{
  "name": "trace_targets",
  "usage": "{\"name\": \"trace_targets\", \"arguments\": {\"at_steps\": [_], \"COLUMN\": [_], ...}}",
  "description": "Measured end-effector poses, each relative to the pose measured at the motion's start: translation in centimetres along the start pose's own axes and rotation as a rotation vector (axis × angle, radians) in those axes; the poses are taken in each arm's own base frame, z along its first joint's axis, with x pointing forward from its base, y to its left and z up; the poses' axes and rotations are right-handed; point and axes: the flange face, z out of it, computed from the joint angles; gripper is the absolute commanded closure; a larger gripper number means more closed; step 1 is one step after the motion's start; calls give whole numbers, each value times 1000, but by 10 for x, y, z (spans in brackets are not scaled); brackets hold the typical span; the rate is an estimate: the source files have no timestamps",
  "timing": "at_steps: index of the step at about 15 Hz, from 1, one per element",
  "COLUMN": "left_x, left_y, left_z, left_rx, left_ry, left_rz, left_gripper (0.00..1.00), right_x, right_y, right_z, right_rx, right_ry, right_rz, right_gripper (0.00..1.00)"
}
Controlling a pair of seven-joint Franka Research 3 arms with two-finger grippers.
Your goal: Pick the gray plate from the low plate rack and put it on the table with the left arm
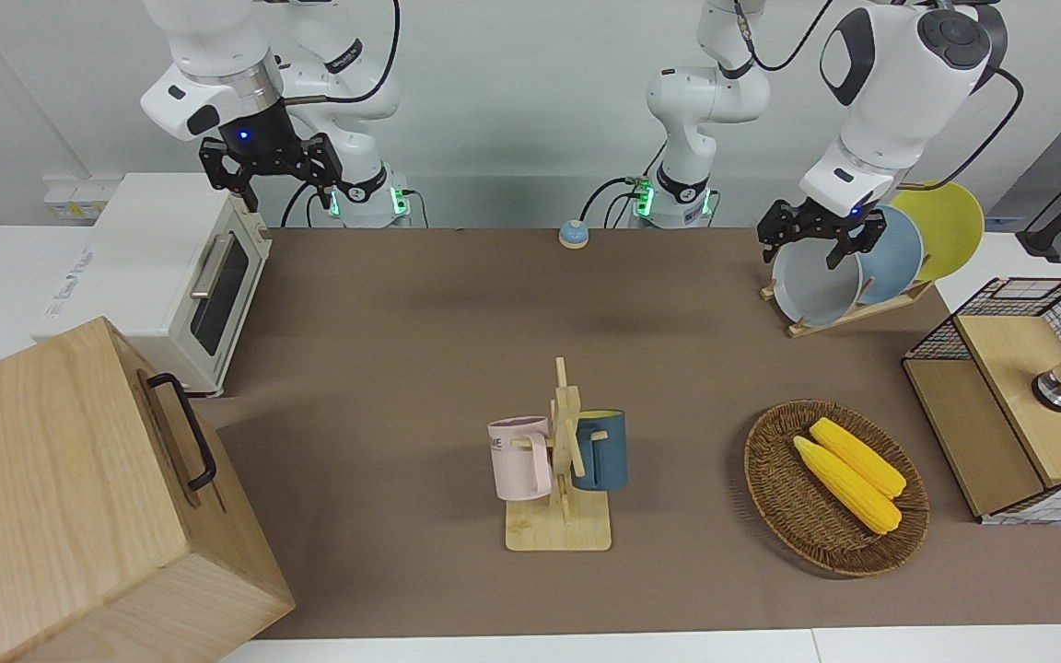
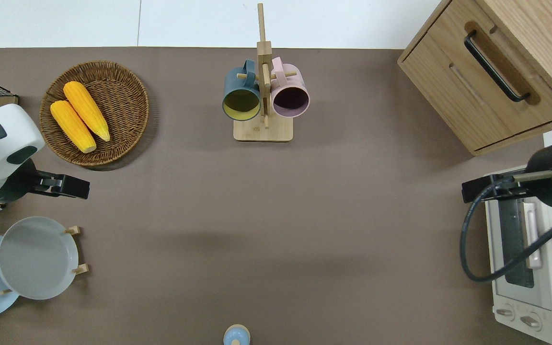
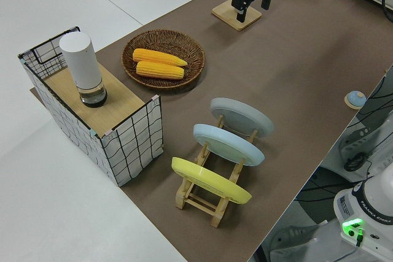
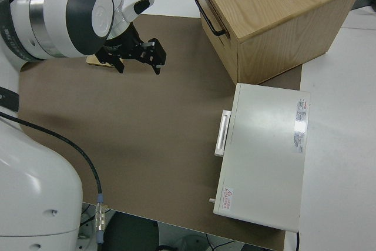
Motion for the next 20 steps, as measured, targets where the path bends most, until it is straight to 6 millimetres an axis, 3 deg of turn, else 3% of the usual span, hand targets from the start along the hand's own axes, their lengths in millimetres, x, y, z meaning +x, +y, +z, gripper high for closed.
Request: {"name": "trace_targets", "arguments": {"at_steps": [3, 10, 15, 20], "left_x": [-5, -35, -62, -106], "left_y": [-24, -114, -126, -144], "left_z": [-3, -10, 3, 39], "left_rx": [45, 46, 58, 91], "left_ry": [-2, 0, -12, 23], "left_rz": [41, 83, 80, 90], "left_gripper": [0, 0, 0, 0], "right_x": [0, 0, 0, 0], "right_y": [0, 0, 0, 0], "right_z": [0, 0, 0, 0], "right_rx": [0, 0, 0, 0], "right_ry": [0, 0, 0, 0], "right_rz": [0, 0, 0, 0], "right_gripper": [13, 13, 11, 13]}}
